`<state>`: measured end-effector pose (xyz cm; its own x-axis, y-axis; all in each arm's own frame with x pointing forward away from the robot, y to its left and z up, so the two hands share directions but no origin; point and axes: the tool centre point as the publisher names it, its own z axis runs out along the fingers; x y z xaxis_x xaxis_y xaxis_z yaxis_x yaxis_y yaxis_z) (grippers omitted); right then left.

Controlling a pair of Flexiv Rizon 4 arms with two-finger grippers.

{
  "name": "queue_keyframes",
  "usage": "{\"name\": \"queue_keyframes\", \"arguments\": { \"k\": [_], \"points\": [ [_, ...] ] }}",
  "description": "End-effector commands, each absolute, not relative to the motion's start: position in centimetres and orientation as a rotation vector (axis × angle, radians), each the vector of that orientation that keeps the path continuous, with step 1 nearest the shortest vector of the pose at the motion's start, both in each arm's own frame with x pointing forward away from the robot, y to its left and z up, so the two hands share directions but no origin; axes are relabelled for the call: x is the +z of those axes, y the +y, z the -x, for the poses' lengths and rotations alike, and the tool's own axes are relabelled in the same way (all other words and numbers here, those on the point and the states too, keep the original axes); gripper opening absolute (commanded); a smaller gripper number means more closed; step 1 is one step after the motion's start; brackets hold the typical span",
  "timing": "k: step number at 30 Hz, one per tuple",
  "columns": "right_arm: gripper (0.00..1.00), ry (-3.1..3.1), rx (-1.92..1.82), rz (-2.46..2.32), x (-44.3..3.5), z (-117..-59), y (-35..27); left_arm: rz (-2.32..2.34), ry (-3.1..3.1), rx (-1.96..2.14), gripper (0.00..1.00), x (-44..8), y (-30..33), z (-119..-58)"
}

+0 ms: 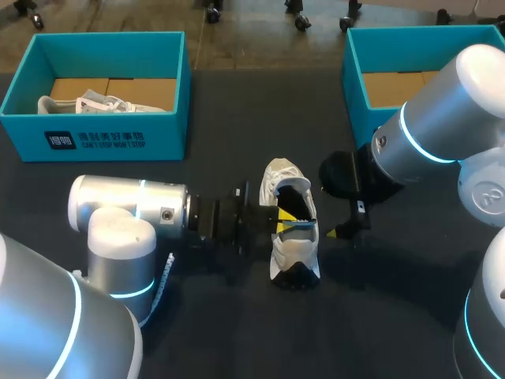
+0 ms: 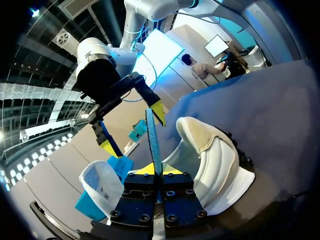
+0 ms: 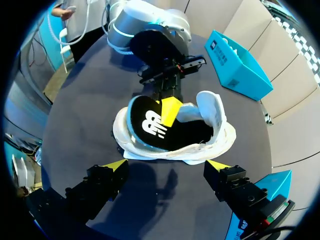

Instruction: Take the shoe out of the shoebox, open the shoe tongue, remove and reinsert the insole, then place the shoe into the shoebox

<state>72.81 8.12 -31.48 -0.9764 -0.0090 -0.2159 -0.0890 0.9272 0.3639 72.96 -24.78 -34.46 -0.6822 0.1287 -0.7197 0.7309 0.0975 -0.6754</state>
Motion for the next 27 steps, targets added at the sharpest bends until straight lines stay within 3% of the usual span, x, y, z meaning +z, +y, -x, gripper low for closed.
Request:
{"name": "queue_keyframes", "arguments": {
  "k": [1, 3, 6, 11, 20, 23, 24, 25, 26, 27],
  "points": [
    [1.00, 2.872, 0.557, 0.073, -31.5, -72.7, 8.1, -0.841, 1.896, -1.620, 0.00, -34.4, -25.3, -73.6],
    [1.00, 2.872, 0.557, 0.073, -31.5, -72.7, 8.1, -0.837, 1.894, -1.622, 0.00, -34.1, -25.4, -73.4],
    [1.00, 2.872, 0.557, 0.073, -31.5, -72.7, 8.1, -0.828, 1.890, -1.638, 0.40, -33.6, -25.4, -72.6],
    [1.00, 2.872, 0.557, 0.073, -31.5, -72.7, 8.1, -0.809, 1.875, -1.660, 0.48, -32.7, -24.8, -71.7],
    [1.00, 2.872, 0.557, 0.073, -31.5, -72.7, 8.1, -0.795, 1.862, -1.662, 0.47, -31.4, -24.1, -70.6],
    [1.00, 2.872, 0.557, 0.073, -31.5, -72.7, 8.1, -0.782, 1.878, -1.671, 0.41, -31.7, -24.0, -70.4],
    [1.00, 2.872, 0.557, 0.073, -31.5, -72.7, 8.1, -0.783, 1.882, -1.674, 0.37, -31.9, -24.1, -70.4],
    [1.00, 2.872, 0.557, 0.073, -31.5, -72.7, 8.1, -0.784, 1.889, -1.675, 0.27, -32.1, -24.2, -70.4],
    [1.00, 2.872, 0.557, 0.073, -31.5, -72.7, 8.1, -0.784, 1.892, -1.680, 0.07, -32.3, -24.3, -70.3],
    [1.00, 2.872, 0.557, 0.073, -31.5, -72.7, 8.1, -0.786, 1.898, -1.683, 0.00, -32.5, -24.4, -70.3]
  ]
}}
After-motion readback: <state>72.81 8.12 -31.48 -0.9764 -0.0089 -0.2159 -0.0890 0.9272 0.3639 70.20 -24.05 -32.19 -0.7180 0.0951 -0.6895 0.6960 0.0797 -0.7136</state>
